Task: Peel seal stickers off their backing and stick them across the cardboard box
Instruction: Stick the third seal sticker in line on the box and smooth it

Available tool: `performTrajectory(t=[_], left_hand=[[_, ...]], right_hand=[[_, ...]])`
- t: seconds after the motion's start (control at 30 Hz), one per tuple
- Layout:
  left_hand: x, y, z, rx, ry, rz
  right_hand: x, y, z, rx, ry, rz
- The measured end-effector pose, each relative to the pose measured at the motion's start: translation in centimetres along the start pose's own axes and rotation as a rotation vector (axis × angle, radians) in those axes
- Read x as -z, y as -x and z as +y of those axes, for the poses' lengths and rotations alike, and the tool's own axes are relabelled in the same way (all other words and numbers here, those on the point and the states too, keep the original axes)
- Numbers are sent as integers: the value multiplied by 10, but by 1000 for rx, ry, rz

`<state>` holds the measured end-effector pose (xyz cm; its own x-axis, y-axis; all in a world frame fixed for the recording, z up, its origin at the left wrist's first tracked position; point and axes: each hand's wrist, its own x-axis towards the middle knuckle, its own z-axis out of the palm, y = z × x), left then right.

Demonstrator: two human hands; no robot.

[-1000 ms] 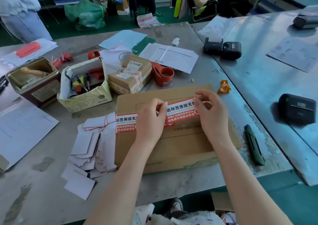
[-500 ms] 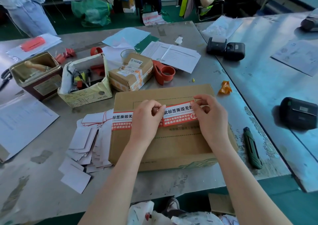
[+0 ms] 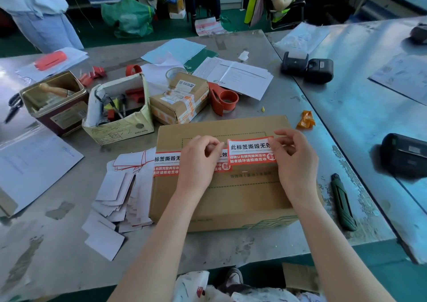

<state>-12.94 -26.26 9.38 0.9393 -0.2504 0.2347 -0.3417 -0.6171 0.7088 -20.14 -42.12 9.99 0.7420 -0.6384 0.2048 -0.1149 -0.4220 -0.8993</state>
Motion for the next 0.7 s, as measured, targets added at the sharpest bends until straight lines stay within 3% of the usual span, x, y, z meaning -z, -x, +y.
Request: performTrajectory(t=[0.7], left_hand=[[1, -1, -1, -87, -66, -91]], right_hand=[[-3, -7, 2, 49, 118, -36]])
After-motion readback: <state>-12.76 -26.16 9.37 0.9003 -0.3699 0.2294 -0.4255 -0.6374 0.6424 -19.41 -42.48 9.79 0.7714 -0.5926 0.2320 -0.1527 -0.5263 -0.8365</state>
